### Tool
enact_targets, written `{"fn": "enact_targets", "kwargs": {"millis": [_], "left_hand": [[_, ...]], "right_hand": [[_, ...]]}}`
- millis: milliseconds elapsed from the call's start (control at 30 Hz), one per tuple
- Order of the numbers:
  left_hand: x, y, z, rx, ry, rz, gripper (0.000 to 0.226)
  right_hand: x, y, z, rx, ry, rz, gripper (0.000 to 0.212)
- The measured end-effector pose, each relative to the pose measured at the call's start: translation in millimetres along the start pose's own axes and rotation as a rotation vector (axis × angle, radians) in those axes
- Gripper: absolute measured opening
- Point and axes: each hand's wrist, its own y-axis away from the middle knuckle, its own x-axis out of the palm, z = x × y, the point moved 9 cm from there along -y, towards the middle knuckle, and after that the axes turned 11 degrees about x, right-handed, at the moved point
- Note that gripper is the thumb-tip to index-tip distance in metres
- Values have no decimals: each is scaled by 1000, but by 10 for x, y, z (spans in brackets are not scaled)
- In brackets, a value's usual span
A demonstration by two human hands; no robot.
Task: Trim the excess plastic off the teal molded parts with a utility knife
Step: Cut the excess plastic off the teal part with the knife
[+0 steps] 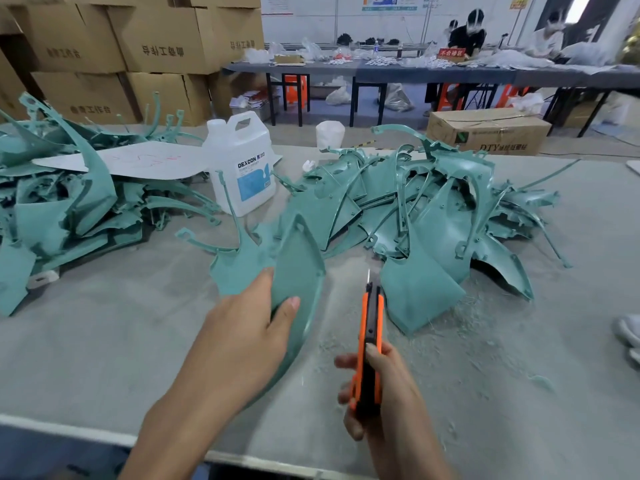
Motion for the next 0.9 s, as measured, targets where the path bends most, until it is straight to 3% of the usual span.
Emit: {"fn": "enact_targets", "kwargs": {"millis": [67,233,600,900], "left_hand": [[179,-53,34,18,-118,73,12],[588,-133,138,3,-141,212,29],[778,-36,310,-17,-10,345,18],[752,-54,379,-84,33,337,17]], "right_hand": [[-79,-16,-157,78,22,7,21],[-123,-28,-392,152,78,11,28],[9,-89,-454,204,135,70,23],[42,-105,-482,191,206,91,21]]}}
